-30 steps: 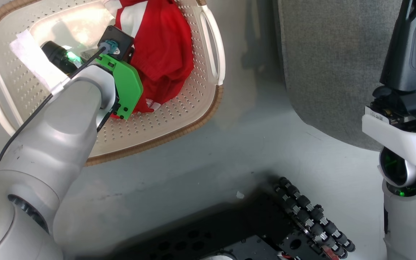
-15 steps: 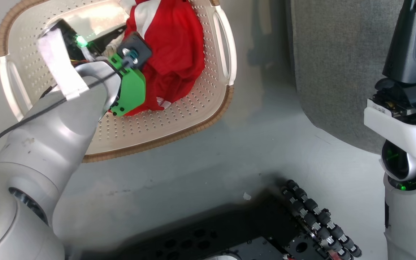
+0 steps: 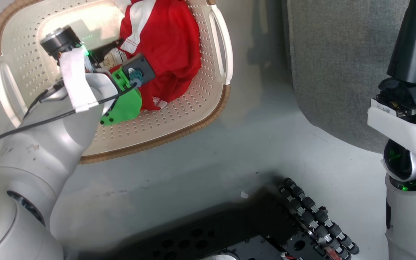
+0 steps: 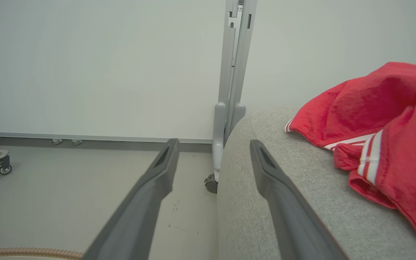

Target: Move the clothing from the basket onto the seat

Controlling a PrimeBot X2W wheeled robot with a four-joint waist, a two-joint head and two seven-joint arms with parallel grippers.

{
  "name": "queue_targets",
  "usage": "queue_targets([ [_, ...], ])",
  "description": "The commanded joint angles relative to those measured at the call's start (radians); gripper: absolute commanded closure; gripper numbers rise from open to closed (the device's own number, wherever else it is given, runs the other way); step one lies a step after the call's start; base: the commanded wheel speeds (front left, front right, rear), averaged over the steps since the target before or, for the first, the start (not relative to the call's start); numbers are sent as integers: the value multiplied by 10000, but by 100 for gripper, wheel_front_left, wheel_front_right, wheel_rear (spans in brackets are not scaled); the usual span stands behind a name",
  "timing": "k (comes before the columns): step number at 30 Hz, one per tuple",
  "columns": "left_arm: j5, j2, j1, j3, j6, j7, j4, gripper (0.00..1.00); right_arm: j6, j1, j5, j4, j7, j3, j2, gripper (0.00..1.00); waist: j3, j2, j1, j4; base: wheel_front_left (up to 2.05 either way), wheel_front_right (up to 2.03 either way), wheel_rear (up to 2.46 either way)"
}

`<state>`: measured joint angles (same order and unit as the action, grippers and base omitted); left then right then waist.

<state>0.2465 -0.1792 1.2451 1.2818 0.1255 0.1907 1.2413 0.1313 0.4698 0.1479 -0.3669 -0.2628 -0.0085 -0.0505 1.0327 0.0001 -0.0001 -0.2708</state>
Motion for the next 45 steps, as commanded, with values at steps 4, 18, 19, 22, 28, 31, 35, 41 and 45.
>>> queue_targets([
  [4, 344, 59, 306, -348, -398, 461, 99, 0, -10, -207, -127, -111, -30, -100, 1, 0, 176, -1, 1, 44, 0, 0, 0],
  [18, 595, 211, 498, -623, -756, 752, -37, 100, -10, -238, -583, -198, -30, 124, -2, 0, 235, -1, 1, 149, 0, 0, 0],
  [19, 610, 169, 488, -662, -800, 754, -114, 100, -10, -236, -588, -215, -30, 120, -2, 0, 222, -1, 1, 145, 0, 0, 0],
  [22, 618, 16, 398, -749, -937, 748, -440, 100, -10, -184, -578, -228, -30, 62, -2, 0, 175, -1, 1, 149, 0, 0, 0],
  [28, 505, -299, -1, -1036, -1375, 749, -1510, 100, -10, 125, -346, -77, -30, 106, -2, 0, -155, -1, 1, 218, 0, 0, 0],
  [31, 473, -396, -474, -1280, -1660, 750, -2327, 100, -10, 102, -302, 81, -30, 107, -6, 0, -750, -1, 1, 402, 0, 0, 0],
  [35, 330, -521, -1271, -1647, -2008, 750, -3431, 100, -12, -13, -352, 301, -30, 144, -8, 0, -1721, -1, 1, 591, 0, 0, 0],
  [41, 126, -717, -2691, -2438, -2513, 751, -5164, 100, -10, -382, -327, 590, -30, 87, -9, 0, -3321, -1, 1, 787, 0, 0, 0],
  [45, 90, -774, -3851, -3221, -2833, 751, -6358, 100, -10, -879, -327, 915, -30, 132, -11, 0, -4571, -1, 1, 984, 0, 0, 0],
])
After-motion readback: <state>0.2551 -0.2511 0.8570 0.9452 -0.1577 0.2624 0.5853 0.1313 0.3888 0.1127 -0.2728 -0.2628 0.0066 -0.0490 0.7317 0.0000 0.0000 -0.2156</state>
